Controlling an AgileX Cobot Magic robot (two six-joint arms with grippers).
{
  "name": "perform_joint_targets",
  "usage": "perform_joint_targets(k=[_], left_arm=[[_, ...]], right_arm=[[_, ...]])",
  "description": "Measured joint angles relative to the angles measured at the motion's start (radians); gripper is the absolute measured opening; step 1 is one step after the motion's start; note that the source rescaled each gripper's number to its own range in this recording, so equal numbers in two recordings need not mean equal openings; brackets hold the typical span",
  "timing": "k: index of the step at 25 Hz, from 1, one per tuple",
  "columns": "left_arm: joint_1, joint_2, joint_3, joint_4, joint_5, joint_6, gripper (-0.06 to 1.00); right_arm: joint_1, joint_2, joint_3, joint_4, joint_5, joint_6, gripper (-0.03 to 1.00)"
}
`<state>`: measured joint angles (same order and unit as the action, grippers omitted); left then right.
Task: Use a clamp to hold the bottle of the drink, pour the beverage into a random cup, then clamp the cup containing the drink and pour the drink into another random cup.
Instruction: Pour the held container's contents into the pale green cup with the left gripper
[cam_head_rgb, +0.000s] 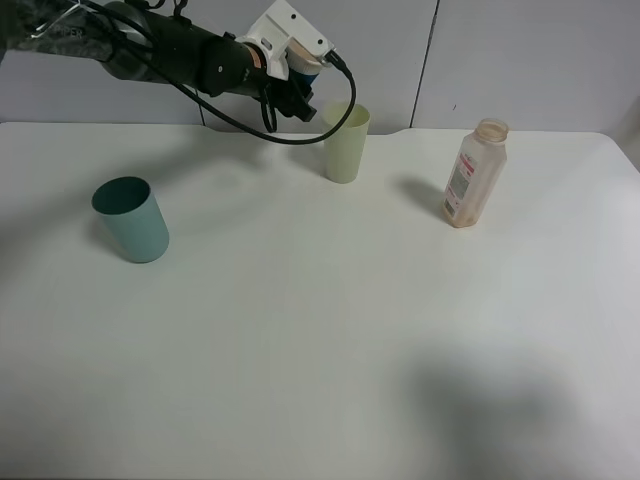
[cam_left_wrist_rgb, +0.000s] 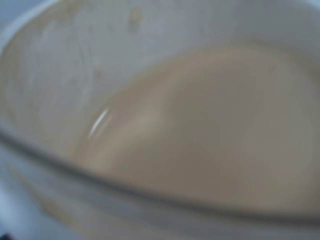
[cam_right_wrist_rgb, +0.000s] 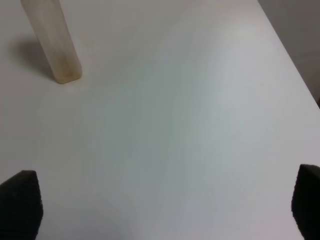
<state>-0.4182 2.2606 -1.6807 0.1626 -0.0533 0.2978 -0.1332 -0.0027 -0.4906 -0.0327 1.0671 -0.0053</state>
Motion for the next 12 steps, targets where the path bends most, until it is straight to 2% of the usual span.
perform_joint_targets(k=[12], left_arm=[[-0.028, 0.001, 0.000, 0.043, 0.007, 0.000, 0.02]], right_arm=[[0.000, 0.000, 0.000, 0.000, 0.000, 0.000, 1.00]])
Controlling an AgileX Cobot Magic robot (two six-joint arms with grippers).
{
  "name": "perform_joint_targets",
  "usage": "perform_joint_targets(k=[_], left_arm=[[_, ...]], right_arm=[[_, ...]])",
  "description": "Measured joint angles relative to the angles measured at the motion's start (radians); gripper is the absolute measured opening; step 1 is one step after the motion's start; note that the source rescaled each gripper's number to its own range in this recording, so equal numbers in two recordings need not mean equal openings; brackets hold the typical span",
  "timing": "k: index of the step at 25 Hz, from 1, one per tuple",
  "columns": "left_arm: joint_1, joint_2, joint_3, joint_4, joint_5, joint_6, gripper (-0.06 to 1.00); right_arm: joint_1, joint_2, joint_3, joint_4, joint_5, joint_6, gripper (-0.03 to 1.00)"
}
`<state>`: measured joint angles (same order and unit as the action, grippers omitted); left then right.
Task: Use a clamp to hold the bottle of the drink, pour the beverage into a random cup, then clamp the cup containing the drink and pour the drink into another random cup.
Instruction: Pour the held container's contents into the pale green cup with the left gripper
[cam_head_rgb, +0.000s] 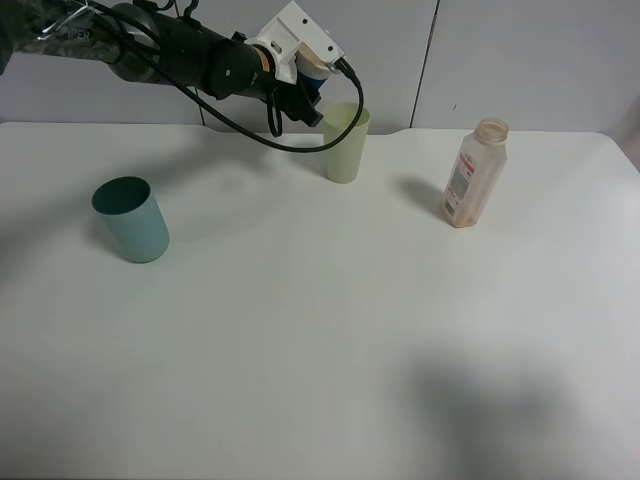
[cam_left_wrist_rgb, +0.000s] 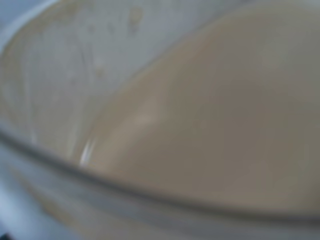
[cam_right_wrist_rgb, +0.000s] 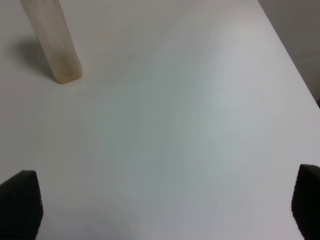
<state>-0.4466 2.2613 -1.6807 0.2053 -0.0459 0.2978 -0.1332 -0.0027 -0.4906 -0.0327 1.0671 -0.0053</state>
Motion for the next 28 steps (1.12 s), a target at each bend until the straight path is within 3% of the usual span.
perform_joint_targets(k=[17, 28], left_arm=[[0.000, 0.000, 0.000, 0.043, 0.000, 0.001, 0.02], [0.000, 0.000, 0.000, 0.113, 0.003, 0.001, 0.02]], right_arm=[[0.000, 0.000, 0.000, 0.000, 0.000, 0.000, 1.00], [0.000, 0.000, 0.000, 0.000, 0.000, 0.000, 1.00]])
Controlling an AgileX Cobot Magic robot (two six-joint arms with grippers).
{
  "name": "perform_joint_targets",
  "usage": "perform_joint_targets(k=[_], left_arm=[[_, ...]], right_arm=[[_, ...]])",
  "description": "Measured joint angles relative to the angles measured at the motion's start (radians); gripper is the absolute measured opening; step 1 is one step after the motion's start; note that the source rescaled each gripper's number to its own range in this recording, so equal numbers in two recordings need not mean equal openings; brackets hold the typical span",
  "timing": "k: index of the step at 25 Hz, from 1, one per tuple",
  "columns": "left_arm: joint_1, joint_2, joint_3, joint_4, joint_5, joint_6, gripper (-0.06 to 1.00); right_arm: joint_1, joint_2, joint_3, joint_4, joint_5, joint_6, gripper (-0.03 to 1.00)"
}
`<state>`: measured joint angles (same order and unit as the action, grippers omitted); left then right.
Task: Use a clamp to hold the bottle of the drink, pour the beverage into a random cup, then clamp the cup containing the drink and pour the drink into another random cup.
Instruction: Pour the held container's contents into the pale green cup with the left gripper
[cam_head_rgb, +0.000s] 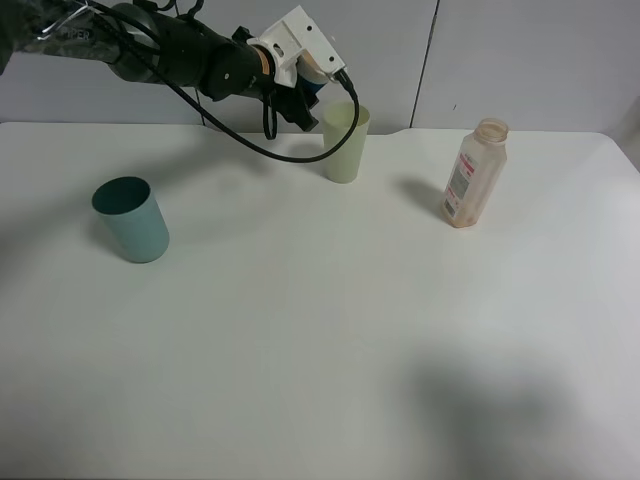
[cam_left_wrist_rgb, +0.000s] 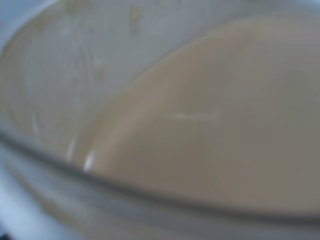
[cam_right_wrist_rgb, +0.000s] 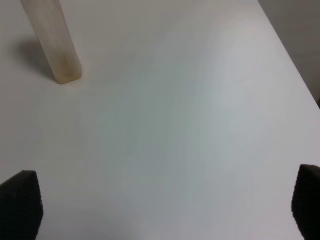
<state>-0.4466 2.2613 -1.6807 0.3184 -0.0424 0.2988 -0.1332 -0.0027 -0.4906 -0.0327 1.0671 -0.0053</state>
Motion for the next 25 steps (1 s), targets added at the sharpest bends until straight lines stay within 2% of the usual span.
perform_joint_targets(k=[10, 25], left_arm=[[0.000, 0.000, 0.000, 0.057, 0.007, 0.000, 0.02], [0.000, 0.064, -0.003, 0.063, 0.004, 0.000, 0.02]], right_arm=[[0.000, 0.000, 0.000, 0.000, 0.000, 0.000, 1.00], [0.000, 0.000, 0.000, 0.000, 0.000, 0.000, 1.00]])
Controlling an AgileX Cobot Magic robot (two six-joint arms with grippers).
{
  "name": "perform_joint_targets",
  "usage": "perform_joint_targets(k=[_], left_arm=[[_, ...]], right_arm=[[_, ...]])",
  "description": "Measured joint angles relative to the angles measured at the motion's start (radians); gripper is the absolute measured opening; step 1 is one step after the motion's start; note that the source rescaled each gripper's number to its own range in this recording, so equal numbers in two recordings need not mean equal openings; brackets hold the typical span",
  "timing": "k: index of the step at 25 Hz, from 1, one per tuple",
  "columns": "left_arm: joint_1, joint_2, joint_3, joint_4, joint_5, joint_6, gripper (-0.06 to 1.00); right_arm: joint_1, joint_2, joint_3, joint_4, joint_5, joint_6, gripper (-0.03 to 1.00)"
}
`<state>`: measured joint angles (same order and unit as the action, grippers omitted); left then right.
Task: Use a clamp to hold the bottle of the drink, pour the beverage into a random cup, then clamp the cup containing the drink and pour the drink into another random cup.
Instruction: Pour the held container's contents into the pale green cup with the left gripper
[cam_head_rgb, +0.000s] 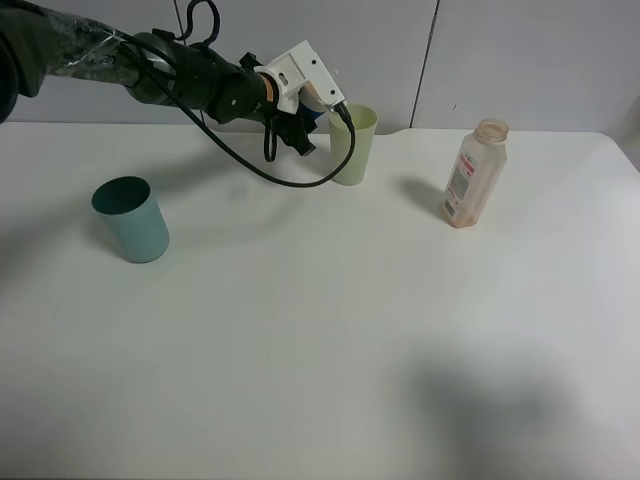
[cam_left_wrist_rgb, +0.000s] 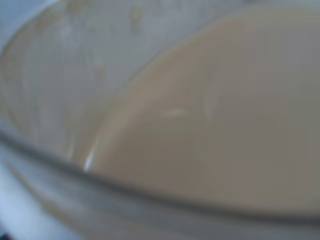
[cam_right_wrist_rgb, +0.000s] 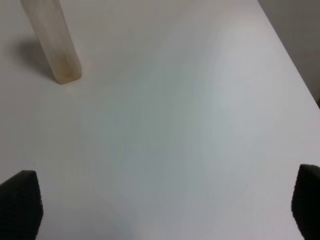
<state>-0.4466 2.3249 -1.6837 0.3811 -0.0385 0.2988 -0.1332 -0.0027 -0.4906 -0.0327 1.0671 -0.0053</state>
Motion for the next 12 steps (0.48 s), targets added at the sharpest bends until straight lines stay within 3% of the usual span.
perform_joint_targets(k=[12], left_arm=[[0.000, 0.000, 0.000, 0.010, -0.004, 0.000, 0.02]], right_arm=[[0.000, 0.000, 0.000, 0.000, 0.000, 0.000, 1.00]])
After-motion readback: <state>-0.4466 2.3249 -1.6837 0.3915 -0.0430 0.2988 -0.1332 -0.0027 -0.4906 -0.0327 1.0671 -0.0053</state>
